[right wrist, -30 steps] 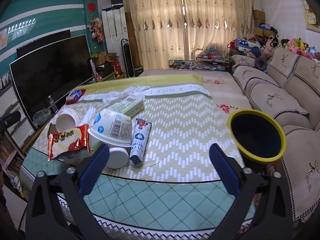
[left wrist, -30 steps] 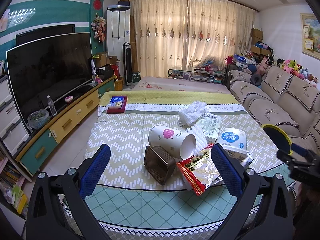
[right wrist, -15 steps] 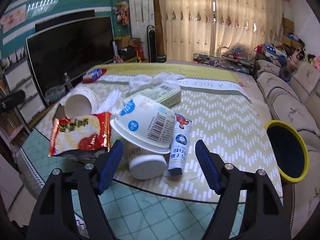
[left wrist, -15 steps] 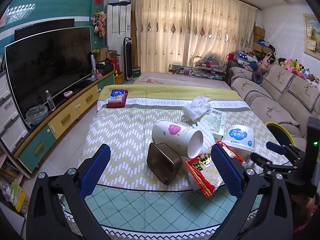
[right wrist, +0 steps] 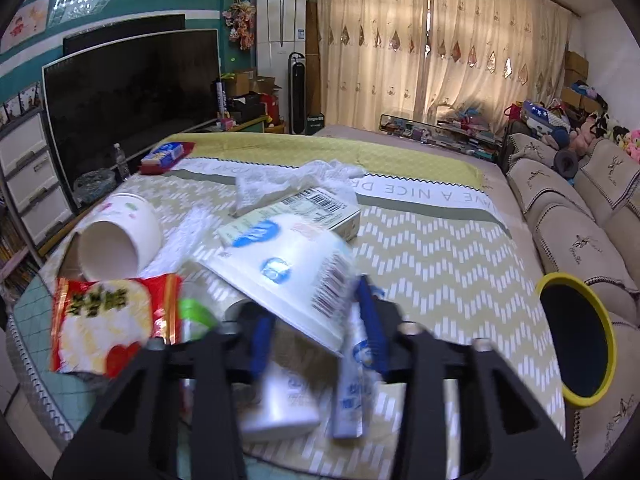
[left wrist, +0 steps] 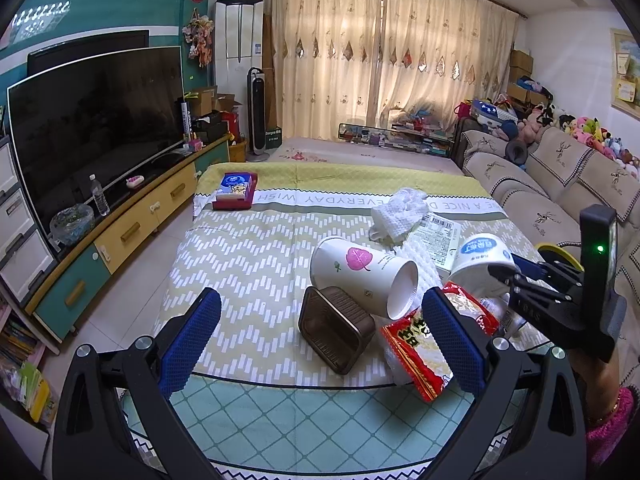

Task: Collect trash
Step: 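Reach the right tool to the white yogurt tub and grasp it, then carry the tub with the right tool into the yellow bin and release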

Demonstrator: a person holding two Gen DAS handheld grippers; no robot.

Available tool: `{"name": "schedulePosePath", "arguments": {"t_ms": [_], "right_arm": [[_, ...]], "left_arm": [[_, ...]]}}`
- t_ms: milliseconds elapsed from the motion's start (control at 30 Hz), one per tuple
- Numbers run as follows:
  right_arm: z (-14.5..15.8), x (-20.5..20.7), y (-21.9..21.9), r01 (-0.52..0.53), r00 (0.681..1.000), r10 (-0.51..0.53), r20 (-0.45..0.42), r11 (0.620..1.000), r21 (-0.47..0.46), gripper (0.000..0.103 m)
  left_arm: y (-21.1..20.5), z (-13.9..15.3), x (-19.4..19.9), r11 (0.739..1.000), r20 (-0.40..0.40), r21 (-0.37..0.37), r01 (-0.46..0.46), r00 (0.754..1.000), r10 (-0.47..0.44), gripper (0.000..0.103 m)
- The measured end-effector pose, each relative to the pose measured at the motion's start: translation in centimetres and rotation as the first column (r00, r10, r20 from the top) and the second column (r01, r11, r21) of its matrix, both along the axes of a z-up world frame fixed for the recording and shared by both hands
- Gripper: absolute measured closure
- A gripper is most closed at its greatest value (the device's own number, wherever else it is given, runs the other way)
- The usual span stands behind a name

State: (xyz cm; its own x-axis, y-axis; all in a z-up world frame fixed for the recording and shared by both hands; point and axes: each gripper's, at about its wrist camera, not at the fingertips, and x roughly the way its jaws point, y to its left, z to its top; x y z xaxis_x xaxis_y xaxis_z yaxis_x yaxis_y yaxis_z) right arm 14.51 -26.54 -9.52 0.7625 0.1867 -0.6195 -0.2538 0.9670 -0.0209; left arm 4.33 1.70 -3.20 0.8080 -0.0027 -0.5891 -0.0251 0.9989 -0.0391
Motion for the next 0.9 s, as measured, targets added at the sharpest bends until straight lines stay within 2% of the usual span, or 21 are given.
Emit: {"name": "schedulePosePath", "arguments": {"t_ms": [33, 133, 300, 500, 600, 700, 833, 900], "right_arm": [[0.0, 0.1, -0.2, 0.009, 1.0, -0.009, 0.008, 1.0, 0.002, 0.087], [0.5, 0.7, -1.2, 0.042, 0.999, -0.043, 0.033, 0.999, 0.022, 0.097], [2.2, 1.7, -3.0, 0.086, 0.993, -0.091, 0.075, 0.994, 0.065, 0.098], [4.7, 2.4, -5.4, 0.128, 0.983, -0.142, 0.115, 0.985, 0.118, 0.098], [5.6, 2.4, -8.6, 0.197, 0.97, -0.213, 0.119, 0.971, 0.133, 0.098], [5.5, 2.5, -13.1, 0.301, 0.943, -0.315, 0.102, 0.944, 0.136, 0.098], [4.3, 2.8, -20.4, 0.455, 0.888, -0.46, 0.02, 0.882, 0.124, 0.098], [3.0, 3.3, -24.2, 0.53, 0.848, -0.53, -0.031, 0.842, 0.096, 0.098]], "left_arm": [[0.0, 0.0, 0.1, 1.0, -0.001, -0.001, -0.001, 1.0, 0.001, 0.004], [-0.1, -0.2, 0.5, 1.0, -0.009, 0.0, -0.001, 1.0, 0.001, 0.004], [-0.5, -0.7, 1.1, 1.0, -0.022, -0.011, 0.027, 0.999, -0.027, 0.004], [-1.9, -0.6, 1.2, 0.995, 0.011, -0.024, 0.102, 0.995, -0.102, 0.004], [-2.8, -0.4, 1.3, 0.991, 0.024, -0.015, 0.133, 0.991, -0.133, 0.004], [-3.6, -0.3, 1.6, 0.987, 0.028, -0.013, 0.158, 0.987, -0.158, 0.004], [-4.7, -0.3, 2.3, 0.983, 0.025, -0.024, 0.18, 0.983, -0.18, 0.004], [-5.3, -0.5, 2.7, 0.982, 0.019, -0.025, 0.187, 0.982, -0.187, 0.004]]}}
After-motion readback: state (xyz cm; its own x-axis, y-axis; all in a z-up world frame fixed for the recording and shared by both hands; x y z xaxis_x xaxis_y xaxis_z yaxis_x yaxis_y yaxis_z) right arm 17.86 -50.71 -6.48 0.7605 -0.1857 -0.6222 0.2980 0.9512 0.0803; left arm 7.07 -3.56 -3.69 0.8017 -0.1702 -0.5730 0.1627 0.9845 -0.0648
